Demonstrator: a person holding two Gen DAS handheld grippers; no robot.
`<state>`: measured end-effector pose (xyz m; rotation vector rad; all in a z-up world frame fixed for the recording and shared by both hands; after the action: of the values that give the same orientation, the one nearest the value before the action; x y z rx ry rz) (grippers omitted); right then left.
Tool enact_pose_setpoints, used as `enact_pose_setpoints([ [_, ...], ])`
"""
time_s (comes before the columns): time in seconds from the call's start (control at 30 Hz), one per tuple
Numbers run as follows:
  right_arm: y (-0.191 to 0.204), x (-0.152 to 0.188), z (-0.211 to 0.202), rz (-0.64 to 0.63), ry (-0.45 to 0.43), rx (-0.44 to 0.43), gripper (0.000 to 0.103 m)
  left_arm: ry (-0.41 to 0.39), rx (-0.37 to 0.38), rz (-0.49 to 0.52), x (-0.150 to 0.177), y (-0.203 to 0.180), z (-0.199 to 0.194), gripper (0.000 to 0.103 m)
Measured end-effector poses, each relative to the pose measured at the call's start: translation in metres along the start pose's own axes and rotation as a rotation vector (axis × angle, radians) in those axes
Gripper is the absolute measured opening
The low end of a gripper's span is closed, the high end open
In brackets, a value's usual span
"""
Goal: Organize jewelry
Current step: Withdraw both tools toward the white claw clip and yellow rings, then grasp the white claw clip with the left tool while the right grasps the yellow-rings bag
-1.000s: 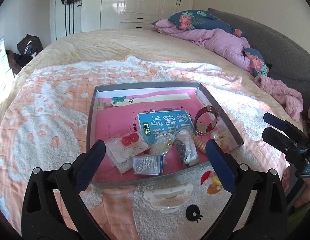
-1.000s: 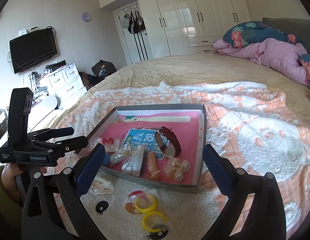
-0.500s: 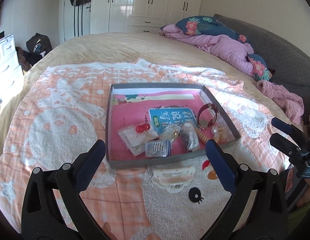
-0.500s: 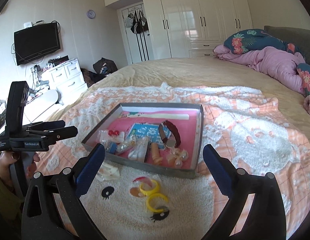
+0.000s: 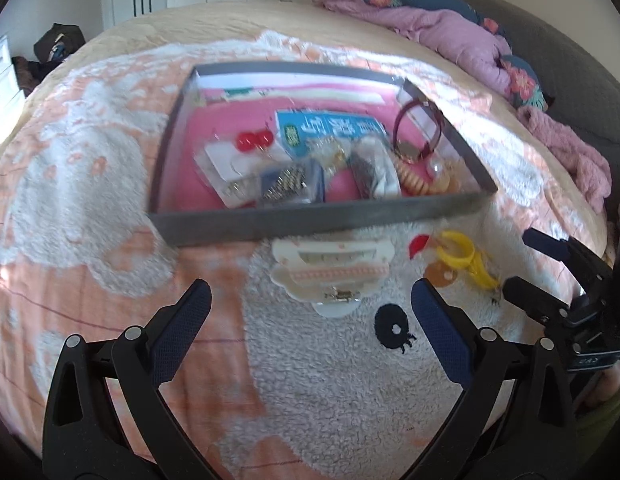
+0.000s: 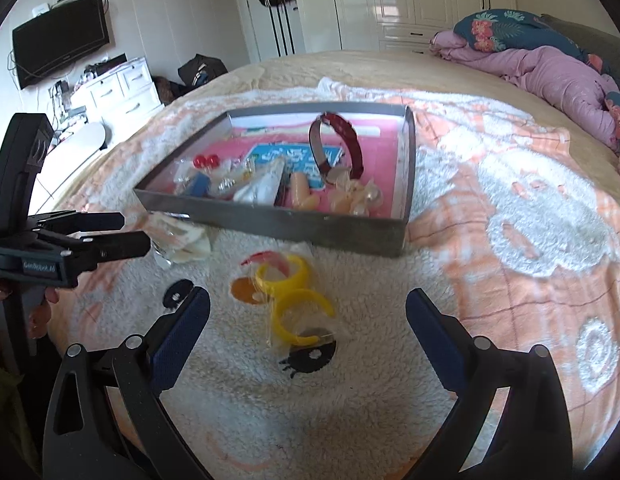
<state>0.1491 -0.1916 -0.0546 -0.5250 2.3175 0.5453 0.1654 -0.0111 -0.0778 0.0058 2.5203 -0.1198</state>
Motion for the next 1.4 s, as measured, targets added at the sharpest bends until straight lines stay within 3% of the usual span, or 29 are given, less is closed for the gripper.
enact_pose_setpoints([
  [0.17,0.002,0.005,0.032,-0.033,0.078,0.019,0.098,0.015,-0.036,0.010,0.005,-0.005,0.021,0.094],
  [0.33,0.016,0.004,0.053,-0.152,0.109,0.052,0.096,0.008,-0.046,-0.017,0.002,-0.004,0.029,0.094],
  [0.43,0.013,0.003,0.052,-0.145,0.100,0.042,0.081,-0.001,-0.039,-0.044,-0.001,-0.002,0.031,0.094],
  [0.47,0.012,0.002,0.051,-0.142,0.094,0.041,0.069,-0.004,-0.043,-0.050,-0.002,-0.002,0.033,0.094],
  [0.5,0.011,0.001,0.048,-0.140,0.084,0.017,0.047,-0.006,-0.047,-0.054,-0.003,-0.002,0.034,0.094],
  [0.53,0.012,0.000,0.047,-0.135,0.085,-0.018,0.042,-0.008,-0.049,-0.055,-0.003,-0.002,0.034,0.094],
  [0.63,0.020,0.002,0.044,-0.183,0.082,-0.008,0.042,-0.017,-0.064,-0.040,-0.003,-0.005,0.036,0.088],
  [0.7,0.022,0.002,0.039,-0.174,0.070,-0.047,0.041,-0.027,-0.077,-0.016,-0.003,-0.007,0.035,0.065],
  [0.83,0.027,0.001,0.024,-0.171,0.033,-0.078,0.042,-0.024,-0.041,-0.008,-0.001,-0.008,0.025,0.065],
  [0.97,0.027,-0.004,0.002,-0.141,-0.028,-0.101,0.041,-0.079,0.010,-0.007,-0.002,-0.008,-0.005,0.065],
  [1.13,0.024,-0.019,-0.019,-0.129,-0.103,-0.097,0.041,-0.160,0.012,-0.020,-0.014,0.000,-0.034,0.065],
  [1.4,0.015,-0.045,-0.026,-0.144,-0.154,-0.080,0.041,-0.197,-0.021,-0.058,-0.031,0.019,-0.040,0.065],
])
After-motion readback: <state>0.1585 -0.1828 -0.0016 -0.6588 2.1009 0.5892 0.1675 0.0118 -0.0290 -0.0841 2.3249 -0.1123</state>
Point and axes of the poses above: each gripper's, at about its wrist camera, not at the fingertips, and z roughly the way its jaws point, y to its left, x to its underside, the point moved 2 cm from there along z, roughly the way its jaws point, and after that the axes turned 5 degrees about -x, right-handed, at the moved point
